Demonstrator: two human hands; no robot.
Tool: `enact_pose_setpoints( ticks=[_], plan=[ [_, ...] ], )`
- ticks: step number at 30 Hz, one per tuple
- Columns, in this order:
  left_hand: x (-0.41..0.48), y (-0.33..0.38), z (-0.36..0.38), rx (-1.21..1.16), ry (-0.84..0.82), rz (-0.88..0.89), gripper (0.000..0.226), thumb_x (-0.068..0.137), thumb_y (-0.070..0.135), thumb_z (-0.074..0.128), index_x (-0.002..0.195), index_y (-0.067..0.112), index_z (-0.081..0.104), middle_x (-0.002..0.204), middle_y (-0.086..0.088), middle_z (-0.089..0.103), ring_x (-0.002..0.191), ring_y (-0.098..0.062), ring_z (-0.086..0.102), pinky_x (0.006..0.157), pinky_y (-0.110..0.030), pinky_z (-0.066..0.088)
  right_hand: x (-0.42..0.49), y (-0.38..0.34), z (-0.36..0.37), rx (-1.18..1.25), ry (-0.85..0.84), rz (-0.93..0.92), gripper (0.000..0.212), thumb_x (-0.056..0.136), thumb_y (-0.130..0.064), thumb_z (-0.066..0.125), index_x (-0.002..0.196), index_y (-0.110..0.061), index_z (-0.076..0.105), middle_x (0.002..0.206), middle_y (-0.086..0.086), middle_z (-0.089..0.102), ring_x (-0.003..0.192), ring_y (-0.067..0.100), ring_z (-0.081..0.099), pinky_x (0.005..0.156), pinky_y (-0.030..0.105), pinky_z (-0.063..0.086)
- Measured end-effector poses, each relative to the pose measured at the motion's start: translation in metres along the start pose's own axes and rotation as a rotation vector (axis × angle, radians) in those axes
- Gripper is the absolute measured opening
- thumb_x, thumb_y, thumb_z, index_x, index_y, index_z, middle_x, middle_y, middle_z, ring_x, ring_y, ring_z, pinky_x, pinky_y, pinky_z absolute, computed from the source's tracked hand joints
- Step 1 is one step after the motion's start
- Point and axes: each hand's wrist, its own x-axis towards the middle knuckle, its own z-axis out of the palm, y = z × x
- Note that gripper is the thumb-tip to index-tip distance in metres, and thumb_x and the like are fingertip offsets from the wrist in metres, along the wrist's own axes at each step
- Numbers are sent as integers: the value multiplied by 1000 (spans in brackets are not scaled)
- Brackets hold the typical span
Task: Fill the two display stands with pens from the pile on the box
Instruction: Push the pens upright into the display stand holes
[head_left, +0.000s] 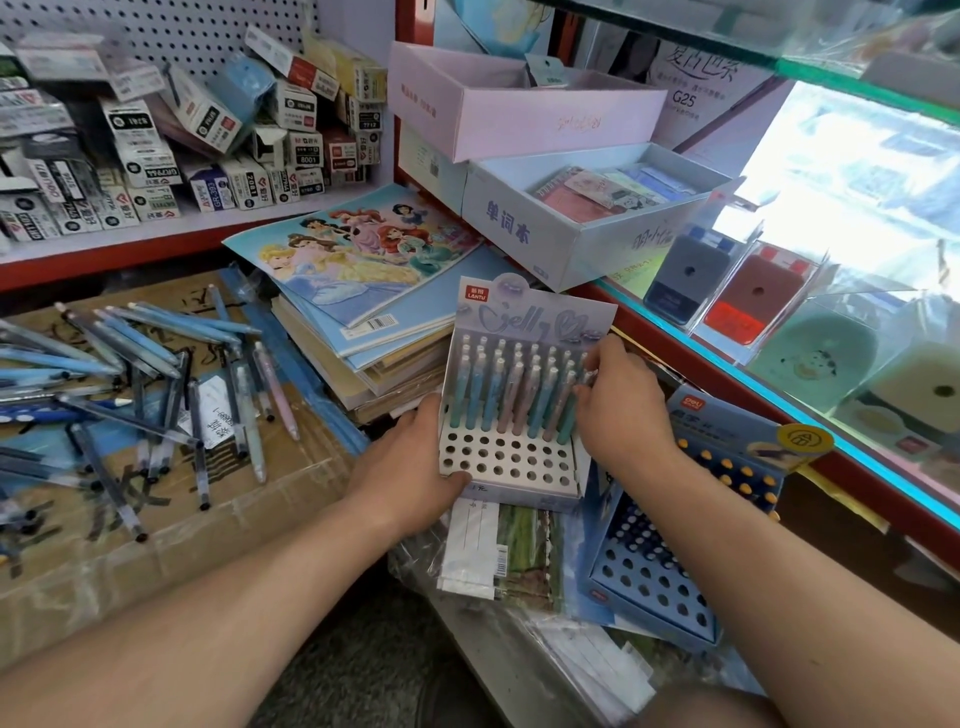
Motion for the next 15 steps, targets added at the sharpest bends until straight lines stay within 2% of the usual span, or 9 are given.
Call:
enact_pose_setpoints(
  ticks=[5, 10, 15],
  plan=[
    [0, -1, 0, 3, -7, 5, 83, 82, 37, 79, 145, 35, 25, 132, 4, 57, 113, -18, 60, 88, -43, 56, 3, 1, 0, -33, -9, -12, 23, 98, -9, 59, 118, -18, 53, 110, 8, 58, 96, 22, 58, 77, 36, 49],
    [0, -1, -1, 4, -9, 10, 82, 82, 35, 79, 146, 35, 26, 133, 5, 57, 114, -17, 60, 87, -42, 56, 3, 1, 2, 7, 8, 15, 19, 99, -9, 57, 117, -17, 54, 109, 6, 59, 95, 20, 58, 77, 33, 46],
    [-1, 0, -1, 5, -17, 11, 79, 83, 33, 77, 143, 36, 26, 130, 5, 57, 110, -17, 60, 84, -41, 55, 2, -2, -2, -22, -6, 20, 21, 98, -4, 55, 118, -11, 54, 113, 12, 60, 100, 26, 59, 87, 45, 53]
  ],
)
